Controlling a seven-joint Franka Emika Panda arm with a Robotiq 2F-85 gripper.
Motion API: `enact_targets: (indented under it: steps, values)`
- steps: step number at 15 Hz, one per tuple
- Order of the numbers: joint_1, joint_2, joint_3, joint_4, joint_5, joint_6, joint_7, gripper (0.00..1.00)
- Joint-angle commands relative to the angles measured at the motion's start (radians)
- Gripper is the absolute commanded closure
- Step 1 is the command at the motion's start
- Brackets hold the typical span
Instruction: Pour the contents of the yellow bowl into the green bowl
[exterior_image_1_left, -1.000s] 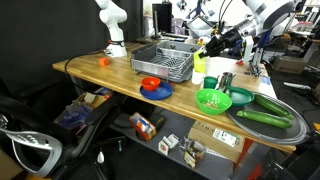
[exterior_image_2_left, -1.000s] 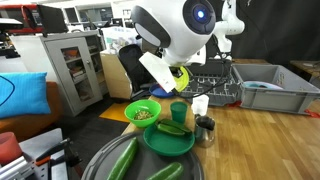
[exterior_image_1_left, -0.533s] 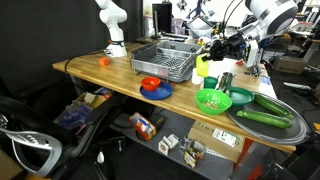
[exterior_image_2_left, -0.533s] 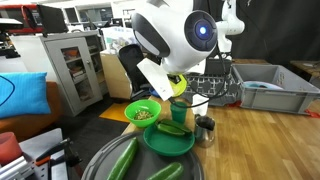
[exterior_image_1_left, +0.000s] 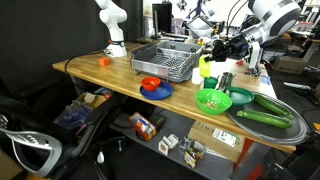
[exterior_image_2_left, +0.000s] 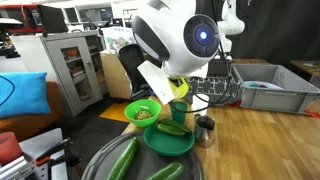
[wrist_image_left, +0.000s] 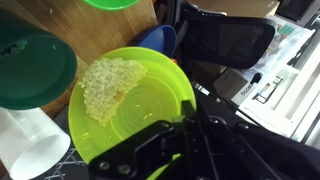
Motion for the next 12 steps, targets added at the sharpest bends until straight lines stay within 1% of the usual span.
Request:
enact_targets:
  steps: [1, 6, 12]
  values:
    - [0.001, 0.008, -0.016, -0.005, 0.037, -0.004, -0.037, 0.99]
    - [-0.007, 0.024, -0.027, -0.005, 0.052, -0.015, -0.056, 0.99]
    - [-0.011, 0.035, -0.034, -0.002, 0.105, -0.045, -0.143, 0.99]
